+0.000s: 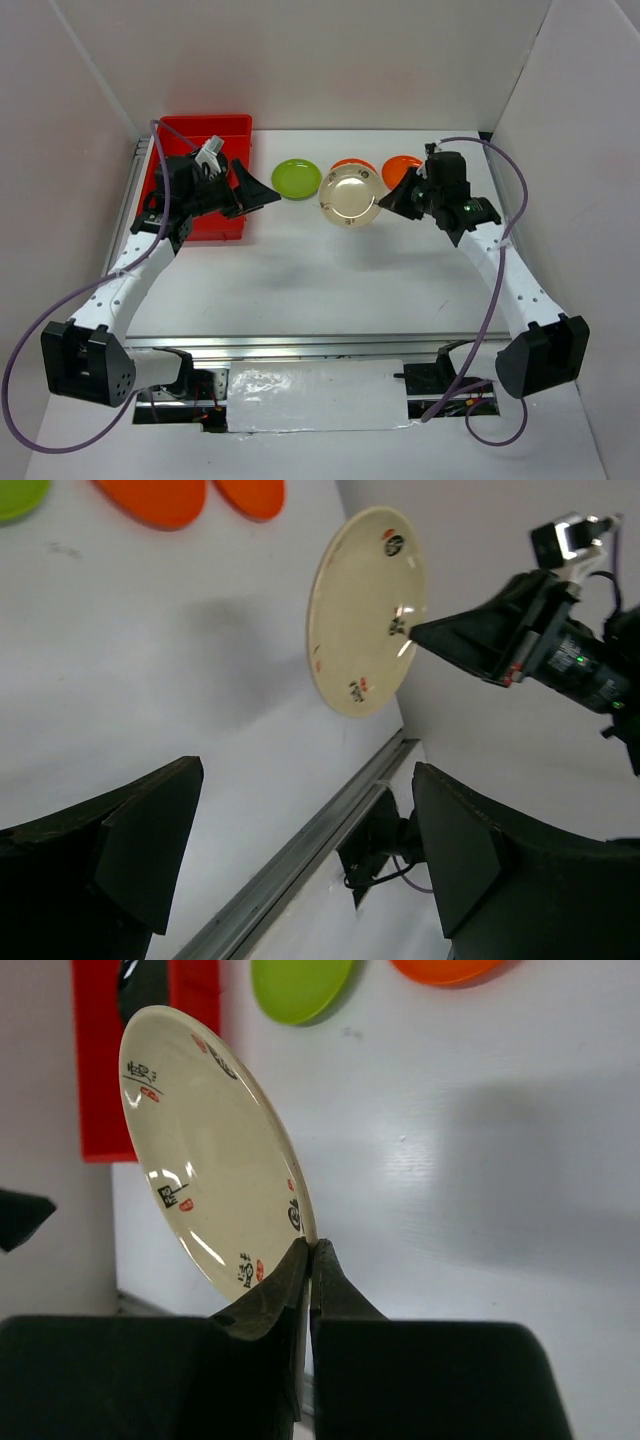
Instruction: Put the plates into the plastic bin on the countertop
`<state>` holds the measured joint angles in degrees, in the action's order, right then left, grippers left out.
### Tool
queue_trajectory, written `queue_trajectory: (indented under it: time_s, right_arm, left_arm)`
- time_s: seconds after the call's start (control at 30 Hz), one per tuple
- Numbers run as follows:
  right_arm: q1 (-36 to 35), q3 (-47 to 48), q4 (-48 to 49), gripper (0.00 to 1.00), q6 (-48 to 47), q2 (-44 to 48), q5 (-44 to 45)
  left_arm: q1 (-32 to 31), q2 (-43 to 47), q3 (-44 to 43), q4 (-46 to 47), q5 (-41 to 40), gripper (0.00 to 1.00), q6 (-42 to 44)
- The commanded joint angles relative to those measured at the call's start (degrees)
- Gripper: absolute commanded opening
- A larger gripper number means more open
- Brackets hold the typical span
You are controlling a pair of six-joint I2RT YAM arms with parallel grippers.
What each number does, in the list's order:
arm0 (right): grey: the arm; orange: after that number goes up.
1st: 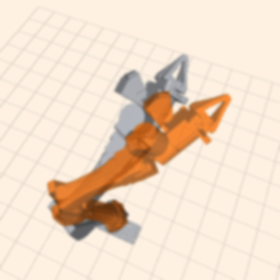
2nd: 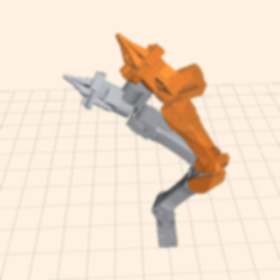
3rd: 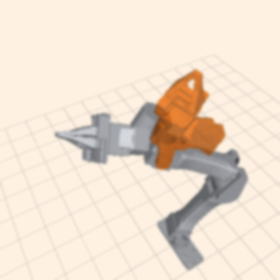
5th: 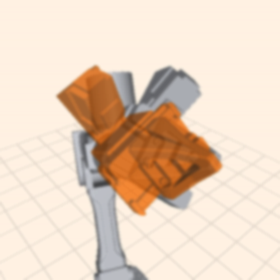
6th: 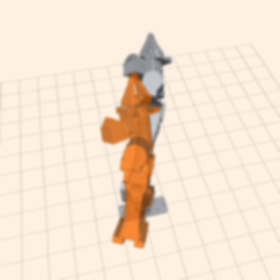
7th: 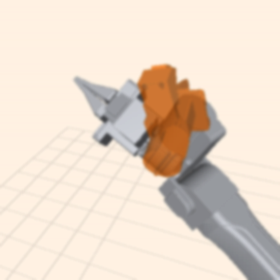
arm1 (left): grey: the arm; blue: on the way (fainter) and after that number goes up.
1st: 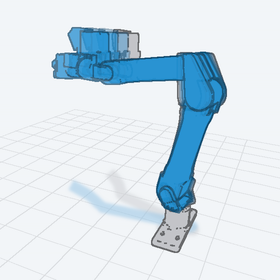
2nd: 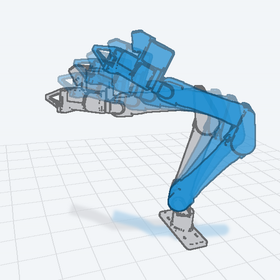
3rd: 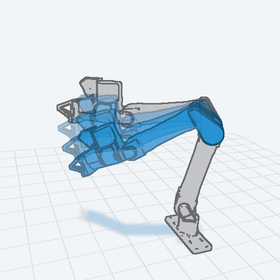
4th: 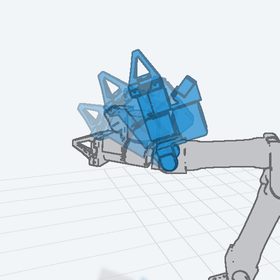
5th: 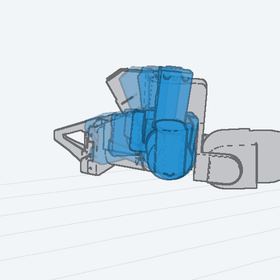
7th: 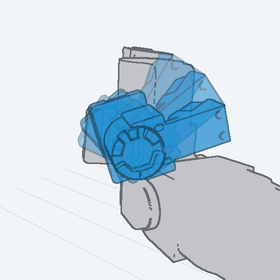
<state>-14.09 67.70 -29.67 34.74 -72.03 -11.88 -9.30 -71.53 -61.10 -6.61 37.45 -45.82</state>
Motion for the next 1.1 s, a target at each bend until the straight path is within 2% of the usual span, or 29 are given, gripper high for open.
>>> queue_trajectory:
  time_s: [0.0, 0.2, 0.33, 0.4, 0.5, 0.53, 0.57, 0.6, 0.63, 0.67, 0.73, 0.77, 0.83, 0.87, 0.97, 1.0, 1.07]
  right_arm:
    - [-0.59, -2.30, 6.70, 0.00, 1.55, 2.33, -11.28]
    - [-5.68, -2.84, 9.54, 0.00, 3.84, 4.26, -12.64]
    - [-7.71, -1.79, 9.98, 0.00, 5.07, 3.74, -12.38]
    - [-9.02, -1.00, 9.72, 0.00, 5.07, 3.39, -12.03]
    - [-10.78, 0.32, 9.28, 0.00, 5.07, 1.90, -11.33]
    - [-11.05, 0.59, 9.28, 0.00, 5.07, 0.94, -11.41]
    - [-11.22, 0.68, 9.72, 0.04, 5.25, 0.58, -11.59]
    - [-11.49, 0.68, 10.07, 0.20, 5.51, 0.23, -11.41]
    - [-11.40, 0.50, 10.25, 0.43, 6.12, -0.04, -11.15]
    - [-11.05, 0.24, 10.25, 0.99, 6.30, 0.31, -10.37]
    - [-8.35, -1.16, 9.81, 1.00, 6.48, 2.49, -9.13]
    - [-7.02, -1.95, 9.89, 1.00, 6.48, 3.73, -8.60]
    - [-3.94, -5.64, 10.68, 1.00, 6.48, 7.42, -7.64]
    - [-3.41, -6.70, 10.69, 1.00, 6.31, 8.39, -7.55]
    - [-2.00, -9.68, 9.28, 1.00, 3.85, 9.36, -9.21]
    - [-1.74, -10.39, 9.19, 1.00, 2.89, 9.54, -10.08]
    - [-0.95, -12.23, 9.63, 1.00, 2.35, 10.24, -11.14]
  left_arm:
    - [-0.98, -0.19, -0.42, 11.87, 7.46, 0.99, -4.10]
    - [-4.05, -3.17, -1.91, 10.58, 5.45, 0.99, -2.96]
    - [-5.82, -6.25, -5.15, 1.46, 0.36, 0.99, 1.60]
    - [-5.90, -7.83, -5.61, -0.06, -0.97, 0.95, 2.31]
    - [-5.99, -8.63, -4.91, 1.42, -0.80, 0.77, 1.97]
    - [-6.08, -8.89, -4.82, 1.95, -0.63, 0.48, 1.44]
    - [-6.08, -9.07, -4.99, 2.65, -0.45, 0.26, 1.18]
    - [-5.99, -9.33, -5.34, 2.40, -0.88, 0.04, 1.00]
    - [-5.73, -9.42, -6.91, 1.44, -1.59, 0.00, 1.35]
    - [-4.51, -9.59, -7.88, -1.45, -5.94, 0.00, 1.61]
    - [-2.14, -10.03, -12.43, -6.28, -14.20, 0.00, 1.79]
    - [1.79, -11.25, -13.94, -8.66, -23.73, 0.00, 1.01]
    - [7.08, -13.28, -16.94, -12.10, -29.78, 0.00, -2.94]
    - [13.02, -15.55, -17.29, -11.93, -32.33, 0.00, -5.04]
    - [21.22, -22.65, -18.08, -5.10, -31.57, 0.00, -10.68]
    - [22.30, -25.39, -20.96, -2.12, -30.69, 0.00, -11.21]
    - [24.67, -33.88, -26.76, -3.14, -28.59, 0.00, -9.56]
